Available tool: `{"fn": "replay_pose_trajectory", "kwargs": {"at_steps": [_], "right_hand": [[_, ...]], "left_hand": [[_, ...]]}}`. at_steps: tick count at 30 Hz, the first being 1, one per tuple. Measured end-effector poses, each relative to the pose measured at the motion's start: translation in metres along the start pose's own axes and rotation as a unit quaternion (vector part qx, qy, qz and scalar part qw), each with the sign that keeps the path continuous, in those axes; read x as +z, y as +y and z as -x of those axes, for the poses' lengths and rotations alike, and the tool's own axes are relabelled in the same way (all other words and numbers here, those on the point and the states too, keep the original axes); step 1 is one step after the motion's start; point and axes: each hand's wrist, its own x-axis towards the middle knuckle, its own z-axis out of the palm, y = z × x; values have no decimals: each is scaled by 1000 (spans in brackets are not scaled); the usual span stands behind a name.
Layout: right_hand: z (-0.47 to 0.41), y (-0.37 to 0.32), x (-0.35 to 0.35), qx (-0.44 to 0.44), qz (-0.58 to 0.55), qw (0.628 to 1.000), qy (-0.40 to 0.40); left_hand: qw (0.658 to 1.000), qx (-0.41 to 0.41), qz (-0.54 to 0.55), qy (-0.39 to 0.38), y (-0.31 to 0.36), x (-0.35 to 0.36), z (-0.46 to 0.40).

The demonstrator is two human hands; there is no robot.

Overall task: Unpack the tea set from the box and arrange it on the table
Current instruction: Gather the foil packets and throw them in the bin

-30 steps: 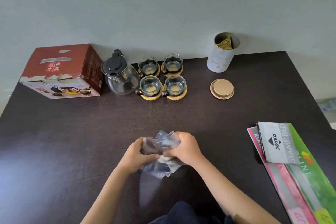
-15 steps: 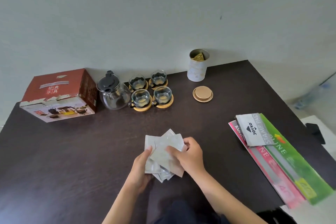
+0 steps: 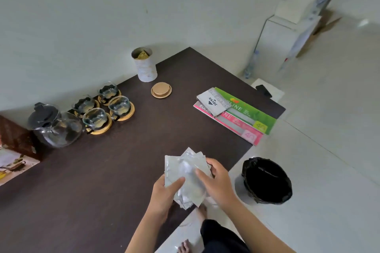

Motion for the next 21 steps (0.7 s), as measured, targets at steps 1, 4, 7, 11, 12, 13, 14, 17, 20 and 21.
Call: {"fn": "replay_pose_trajectory", "kwargs": {"at_steps": [1,4,7,11,12,13,14,17,20,21], "right_hand": [[8,8,-13,6,4,1000,20],[29,24,-51,31,-14,997,70],[39,34,-86,45,-30,992,116],[39,55,-137,62,-34,983,170],[37,60,-150,72,-39,979,184],[34,67,-163,82,-48,975,200],[30,75,-178,93,-56,971,214],[15,100,-224,127,-60,961,238],[-6,128,-264,178,-53,954,233],[-14,139,-275,199,-50,951,230]], "left_hand": [[1000,-9,-12,-24,-3,15,1],[994,-30,-53,-87,-11,59,2],[986,-40,-93,-131,-20,103,-3],[971,-63,-157,-167,-31,167,-15],[967,-69,-174,-171,-35,182,-21],[963,-72,-189,-176,-40,197,-27],[959,-75,-206,-182,-47,213,-35],[947,-79,-240,-198,-71,259,-57],[938,-98,-274,-188,-97,300,-79],[934,-110,-286,-182,-108,312,-88]]}}
